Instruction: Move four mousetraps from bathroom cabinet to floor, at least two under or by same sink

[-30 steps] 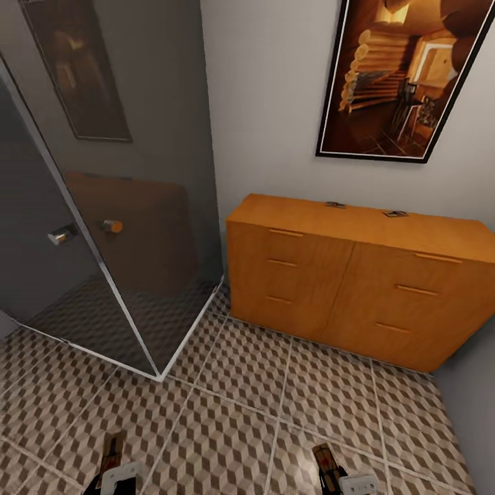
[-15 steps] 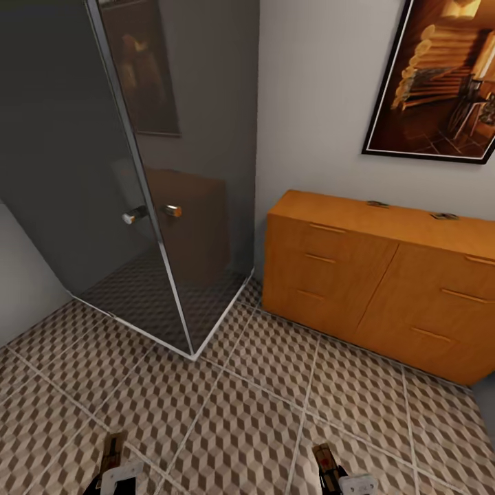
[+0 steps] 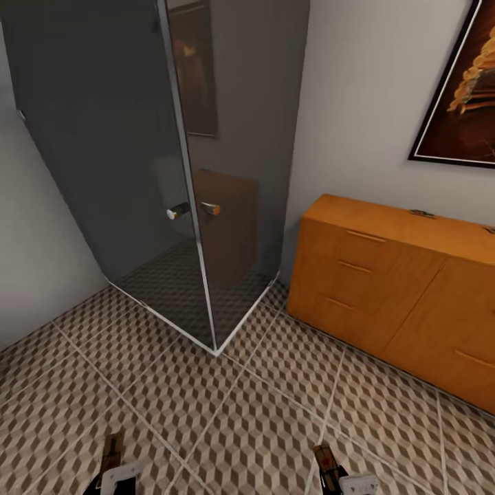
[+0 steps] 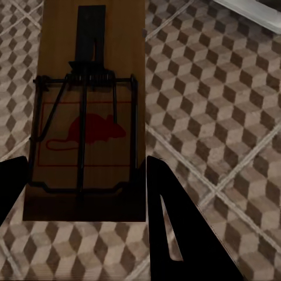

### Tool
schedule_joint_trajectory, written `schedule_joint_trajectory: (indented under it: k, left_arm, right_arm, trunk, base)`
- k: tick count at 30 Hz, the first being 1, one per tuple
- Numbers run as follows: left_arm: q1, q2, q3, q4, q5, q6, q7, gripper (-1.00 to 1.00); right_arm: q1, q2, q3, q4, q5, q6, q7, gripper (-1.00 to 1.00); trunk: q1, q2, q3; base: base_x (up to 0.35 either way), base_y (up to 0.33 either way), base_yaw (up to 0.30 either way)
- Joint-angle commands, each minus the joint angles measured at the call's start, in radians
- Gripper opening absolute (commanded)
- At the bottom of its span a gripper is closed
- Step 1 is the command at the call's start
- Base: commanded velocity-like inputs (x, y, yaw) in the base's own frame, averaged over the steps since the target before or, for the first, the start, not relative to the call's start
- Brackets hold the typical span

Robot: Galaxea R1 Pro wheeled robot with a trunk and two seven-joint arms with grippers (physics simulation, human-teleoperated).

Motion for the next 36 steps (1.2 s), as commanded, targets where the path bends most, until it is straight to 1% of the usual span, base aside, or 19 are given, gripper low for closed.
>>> schedule_joint_trajectory:
  k: [1, 6, 16, 36]
  left_arm:
    - [-0.002, -0.001, -0.009, 0.004, 0.001, -0.004, 0.004, -1.0]
    - [-0.002, -0.001, -0.009, 0.004, 0.001, -0.003, 0.004, -1.0]
    - [-0.002, -0.002, -0.009, 0.004, 0.001, -0.002, 0.004, -1.0]
    - [-0.002, -0.003, -0.01, 0.004, 0.001, -0.001, 0.004, -1.0]
  right_arm:
    - [0.0, -0.001, 0.007, 0.0, 0.003, -0.001, -0.016, -1.0]
    - [0.0, -0.001, 0.007, 0.0, 0.003, -0.001, -0.033, -1.0]
    - [0.0, -0.001, 0.007, 0.0, 0.003, -0.001, -0.035, -1.0]
    - [0.0, -0.001, 0.007, 0.001, 0.003, 0.0, -0.035, -1.0]
  trunk:
    - [0.0, 0.0, 0.0]
    - [0.0, 0.0, 0.002]
    - [0.0, 0.0, 0.006]
    - [0.0, 0.0, 0.007]
  base:
    - [0.0, 0.0, 0.284]
    - [0.0, 0.0, 0.284]
    - [0.0, 0.0, 0.284]
    - [0.0, 0.0, 0.285]
